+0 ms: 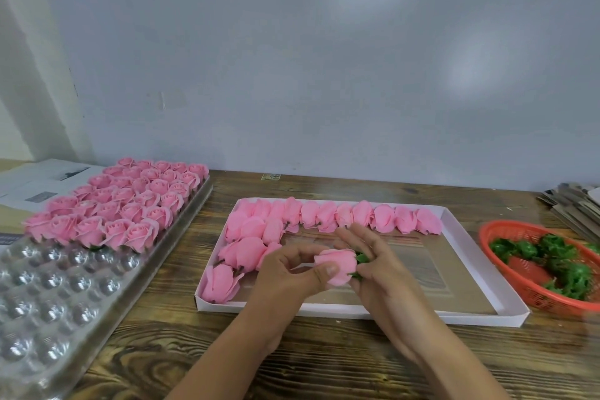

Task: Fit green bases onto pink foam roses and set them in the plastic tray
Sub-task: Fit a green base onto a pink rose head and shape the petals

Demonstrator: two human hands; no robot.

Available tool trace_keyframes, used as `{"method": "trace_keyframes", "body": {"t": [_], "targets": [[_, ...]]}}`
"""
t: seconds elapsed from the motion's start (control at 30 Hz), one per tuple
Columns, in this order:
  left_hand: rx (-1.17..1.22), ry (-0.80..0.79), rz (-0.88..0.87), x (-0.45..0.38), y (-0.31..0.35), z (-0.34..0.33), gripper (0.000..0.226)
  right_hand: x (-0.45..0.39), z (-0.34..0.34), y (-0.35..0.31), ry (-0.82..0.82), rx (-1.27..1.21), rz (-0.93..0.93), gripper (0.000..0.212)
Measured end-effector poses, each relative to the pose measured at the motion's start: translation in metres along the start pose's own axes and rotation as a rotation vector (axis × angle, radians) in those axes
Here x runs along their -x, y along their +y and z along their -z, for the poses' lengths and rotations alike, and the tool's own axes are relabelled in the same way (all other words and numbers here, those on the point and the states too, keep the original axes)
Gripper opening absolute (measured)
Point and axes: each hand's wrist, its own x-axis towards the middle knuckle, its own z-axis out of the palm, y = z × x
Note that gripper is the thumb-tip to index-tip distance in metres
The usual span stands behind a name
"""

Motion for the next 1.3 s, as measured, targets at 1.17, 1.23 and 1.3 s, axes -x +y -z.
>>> {"method": "trace_keyframes", "body": {"t": [1.17,1.23,1.3], "targets": [[0.333,-0.073,0.157,-0.0009,0.003,0.0047,0.014,0.0089,-0.0036,0.003,0.058,0.143,0.214,0.037],[0.229,-0.045,0.093,0.0,0.002,0.0032,0.023,0.0093,-0.0054,0.0043,0.081,0.155,0.209,0.034],[0.131,-0.02,0.031,0.0003,0.0015,0.0024,0.026,0.0096,-0.007,0.0055,0.092,0.163,0.211,0.03]]}}
